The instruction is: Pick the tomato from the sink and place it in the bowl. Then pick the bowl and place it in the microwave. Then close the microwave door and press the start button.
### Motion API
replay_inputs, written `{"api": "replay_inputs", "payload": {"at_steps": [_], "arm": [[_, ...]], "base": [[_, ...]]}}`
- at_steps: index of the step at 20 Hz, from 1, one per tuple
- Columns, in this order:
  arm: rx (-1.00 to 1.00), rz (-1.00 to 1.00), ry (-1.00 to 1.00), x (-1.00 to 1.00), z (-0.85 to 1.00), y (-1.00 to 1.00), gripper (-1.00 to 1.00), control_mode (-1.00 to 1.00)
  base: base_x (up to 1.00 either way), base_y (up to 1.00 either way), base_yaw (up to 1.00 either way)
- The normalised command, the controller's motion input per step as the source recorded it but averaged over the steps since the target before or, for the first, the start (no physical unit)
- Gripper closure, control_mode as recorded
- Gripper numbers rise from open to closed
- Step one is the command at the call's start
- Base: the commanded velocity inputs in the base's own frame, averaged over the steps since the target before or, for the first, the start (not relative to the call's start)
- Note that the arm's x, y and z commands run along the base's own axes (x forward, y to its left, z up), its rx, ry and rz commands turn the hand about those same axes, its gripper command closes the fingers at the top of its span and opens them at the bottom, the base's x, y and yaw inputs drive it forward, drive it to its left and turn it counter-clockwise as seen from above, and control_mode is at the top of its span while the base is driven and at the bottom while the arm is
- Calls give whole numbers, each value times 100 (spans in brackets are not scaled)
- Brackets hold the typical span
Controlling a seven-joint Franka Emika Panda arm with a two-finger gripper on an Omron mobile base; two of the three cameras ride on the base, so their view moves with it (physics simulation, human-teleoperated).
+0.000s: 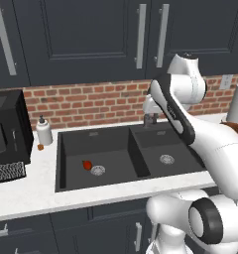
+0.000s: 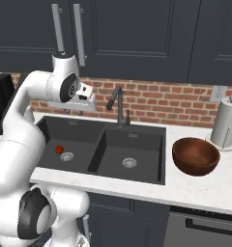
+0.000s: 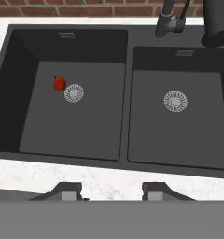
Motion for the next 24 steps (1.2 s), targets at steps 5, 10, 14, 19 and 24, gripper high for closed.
{"api": "replay_inputs", "payload": {"at_steps": [5,10,14,19,24], "arm": [[-1,4,2,-26,-11,9,-100,-100],[-3,6,0,-45,-75,94,-100,-100],[0,6,0,-6,-99,100,-100,-100],[13,2,0,34,-86,61,-100,-100],[11,0,0,95,-45,42,-100,-100]], "base": [[0,0,0],[0,0,0],[0,0,0],[0,0,0],[0,0,0]]}}
